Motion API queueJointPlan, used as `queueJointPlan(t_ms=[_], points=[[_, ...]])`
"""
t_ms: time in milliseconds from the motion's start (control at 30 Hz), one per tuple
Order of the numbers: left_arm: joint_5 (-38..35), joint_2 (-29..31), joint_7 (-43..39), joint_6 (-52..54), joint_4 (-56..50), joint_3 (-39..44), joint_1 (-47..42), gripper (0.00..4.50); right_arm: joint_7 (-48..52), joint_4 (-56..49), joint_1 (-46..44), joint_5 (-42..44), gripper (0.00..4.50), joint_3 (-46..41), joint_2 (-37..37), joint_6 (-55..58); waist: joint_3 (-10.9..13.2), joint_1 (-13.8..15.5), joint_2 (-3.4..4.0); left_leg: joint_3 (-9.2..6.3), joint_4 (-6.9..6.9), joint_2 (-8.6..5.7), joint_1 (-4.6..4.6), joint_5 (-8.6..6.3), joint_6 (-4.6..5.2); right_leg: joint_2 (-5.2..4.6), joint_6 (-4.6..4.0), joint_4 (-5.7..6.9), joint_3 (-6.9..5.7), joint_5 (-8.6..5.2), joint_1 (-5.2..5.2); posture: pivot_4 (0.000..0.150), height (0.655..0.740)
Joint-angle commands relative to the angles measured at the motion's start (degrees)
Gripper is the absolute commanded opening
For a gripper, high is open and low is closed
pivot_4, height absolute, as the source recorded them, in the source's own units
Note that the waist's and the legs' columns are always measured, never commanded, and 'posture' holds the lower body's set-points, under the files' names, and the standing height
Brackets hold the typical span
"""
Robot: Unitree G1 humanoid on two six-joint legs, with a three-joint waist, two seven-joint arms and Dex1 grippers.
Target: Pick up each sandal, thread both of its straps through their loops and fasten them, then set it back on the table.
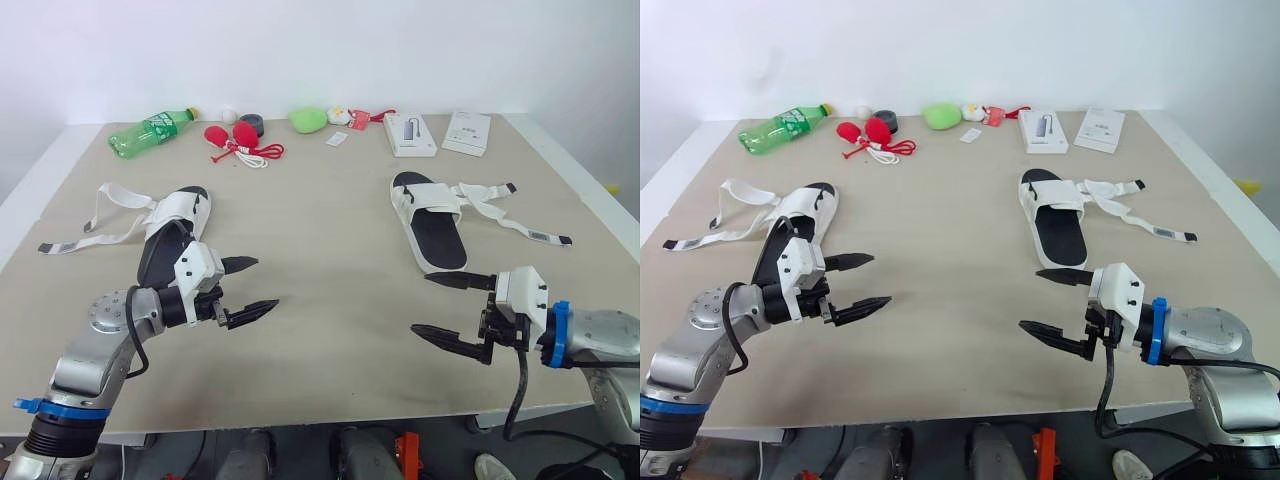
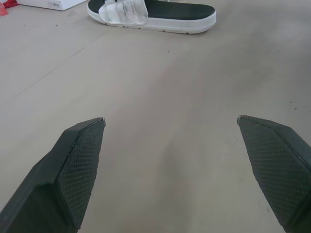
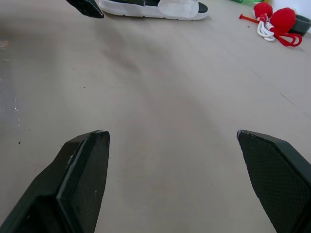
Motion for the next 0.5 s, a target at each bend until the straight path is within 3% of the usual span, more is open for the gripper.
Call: queueJointPlan(t_ms=[33,500], points=[[-0.4,0.5,-0.7,-1.0,-0.2,0.6,-1.6,4.48,-1.8,-1.2,-1.2,1.5,4.50,-1.2,-0.1,1.3,0.0,0.0,0.00,0.00,0.00,0.00,0.00,0.00,0.00,0.00,0.00,0.00,0.00,0.00,0.00,0.150,0.7400],[-2.1,-1.9,-0.4,1.5,0.1,-0.7,-5.8,4.48,-13.9,-4.8,-1.8,6.3,4.50,-4.1,2.7,11.8,0.0,0.0,0.00,0.03,0.04,0.02,-0.02,0.01,-0.01,0.02,0.01,0.00,0.03,0.05,0.00,0.150,0.7400]])
